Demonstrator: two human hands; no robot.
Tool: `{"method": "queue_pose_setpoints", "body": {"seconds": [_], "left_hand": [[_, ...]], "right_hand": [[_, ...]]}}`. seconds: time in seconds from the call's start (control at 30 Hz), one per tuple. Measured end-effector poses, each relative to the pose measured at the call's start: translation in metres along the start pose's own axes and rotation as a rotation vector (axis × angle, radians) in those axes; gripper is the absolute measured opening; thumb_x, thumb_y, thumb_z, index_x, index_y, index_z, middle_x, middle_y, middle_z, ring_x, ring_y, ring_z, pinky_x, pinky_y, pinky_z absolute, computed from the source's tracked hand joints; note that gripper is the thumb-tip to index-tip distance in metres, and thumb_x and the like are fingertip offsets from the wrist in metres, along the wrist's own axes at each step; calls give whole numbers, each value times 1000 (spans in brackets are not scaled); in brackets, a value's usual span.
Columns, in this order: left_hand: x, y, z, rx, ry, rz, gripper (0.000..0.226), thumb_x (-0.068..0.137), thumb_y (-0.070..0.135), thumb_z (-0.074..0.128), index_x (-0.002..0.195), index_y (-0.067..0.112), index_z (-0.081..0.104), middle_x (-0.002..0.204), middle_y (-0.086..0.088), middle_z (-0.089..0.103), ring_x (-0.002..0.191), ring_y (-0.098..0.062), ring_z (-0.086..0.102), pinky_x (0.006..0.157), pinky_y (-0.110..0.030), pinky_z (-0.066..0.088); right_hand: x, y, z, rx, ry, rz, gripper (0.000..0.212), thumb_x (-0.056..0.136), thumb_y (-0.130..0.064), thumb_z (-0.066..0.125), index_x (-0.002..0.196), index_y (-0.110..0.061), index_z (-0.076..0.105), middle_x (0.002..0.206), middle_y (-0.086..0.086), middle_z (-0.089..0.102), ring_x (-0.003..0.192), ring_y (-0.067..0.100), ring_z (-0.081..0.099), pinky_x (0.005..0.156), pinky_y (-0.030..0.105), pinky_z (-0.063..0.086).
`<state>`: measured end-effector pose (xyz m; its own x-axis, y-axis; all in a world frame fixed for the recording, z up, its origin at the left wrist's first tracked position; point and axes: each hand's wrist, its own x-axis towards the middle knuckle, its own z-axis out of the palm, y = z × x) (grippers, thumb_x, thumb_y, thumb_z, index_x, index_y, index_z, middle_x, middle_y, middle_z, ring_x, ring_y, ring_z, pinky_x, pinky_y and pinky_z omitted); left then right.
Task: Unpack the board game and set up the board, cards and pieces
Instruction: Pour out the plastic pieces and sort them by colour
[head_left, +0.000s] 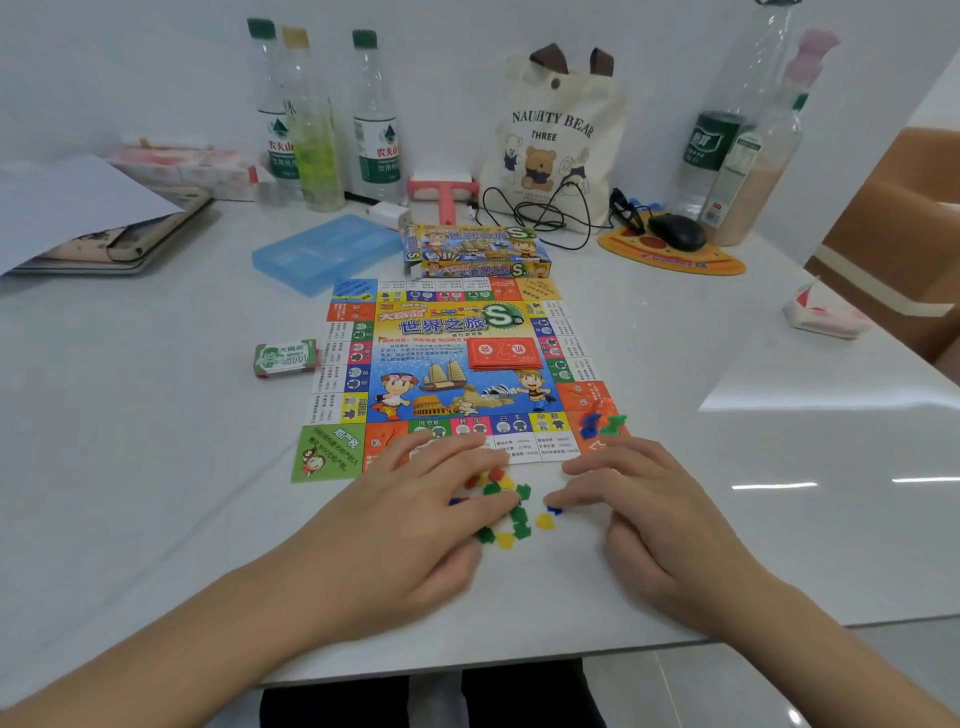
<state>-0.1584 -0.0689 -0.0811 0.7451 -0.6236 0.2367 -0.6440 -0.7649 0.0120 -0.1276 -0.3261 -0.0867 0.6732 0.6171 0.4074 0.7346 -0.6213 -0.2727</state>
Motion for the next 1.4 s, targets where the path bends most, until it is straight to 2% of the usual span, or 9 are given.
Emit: {"method": "queue_pose_setpoints", "body": {"seconds": [0.23,0.37,0.47,0.6,0.73,0.83,1.03,1.3,1.4], "left_hand": [[12,6,0,-35,-39,23,40,85,32,38,122,35,55,140,2,48,135,-21,37,108,-42,33],[16,8,3,-89,-25,-7,43,88,31,34,127,33,52,144,5,42,140,-17,27,112,-38,25],[14,6,3,-90,-19,-23,45,87,30,35,130,30,51,143,5,43,139,-17,29,112,-36,24],[6,0,0,-77,-21,-16,45,87,28,39,130,30,53,141,5,46,138,-18,33,108,-39,26],[1,-3,2,-44,-31,5,43,87,28,41,127,34,55,138,3,49,136,-21,36,106,-45,34],[-1,-4,5,-29,-26,2,42,87,29,43,126,35,55,138,3,50,135,-21,38,104,-48,37],[-12,-14,3,-73,39,-37,45,89,26,39,131,26,54,138,2,50,134,-20,39,105,-48,35],[-30,-17,2,-93,67,-97,45,87,25,41,128,27,58,137,5,51,134,-20,40,106,-48,31],[-33,-17,1,-85,64,-98,44,85,25,41,125,29,60,137,4,52,134,-21,40,105,-50,31]], "right_hand": [[0,-1,-1,-9,-2,1,45,72,-10,37,101,-21,69,106,-3,64,107,17,55,103,24,33],[-2,1,-2,-3,-2,7,45,72,-10,36,101,-21,69,106,-3,63,107,16,55,101,27,35],[-2,1,-2,1,0,13,45,73,-10,36,101,-21,68,106,-4,63,107,15,55,101,27,36],[-1,0,-1,4,-20,22,48,74,-11,36,109,-24,67,113,-3,64,113,15,53,103,26,34],[2,-2,-1,-5,-52,-27,48,74,-11,38,111,-25,66,116,-2,66,123,2,41,108,19,26],[0,0,-2,4,-51,-21,49,74,-11,37,110,-24,67,116,-3,66,124,0,39,109,21,26],[-11,8,-4,20,-131,-11,55,75,-12,35,122,-26,61,130,-4,61,132,5,44,112,33,27],[-16,6,-7,42,-129,-5,56,75,-12,35,122,-24,62,131,-5,60,133,2,42,114,30,25],[-20,4,-10,59,-103,18,55,73,-12,35,118,-25,65,130,-4,61,131,-7,39,114,25,23]]}}
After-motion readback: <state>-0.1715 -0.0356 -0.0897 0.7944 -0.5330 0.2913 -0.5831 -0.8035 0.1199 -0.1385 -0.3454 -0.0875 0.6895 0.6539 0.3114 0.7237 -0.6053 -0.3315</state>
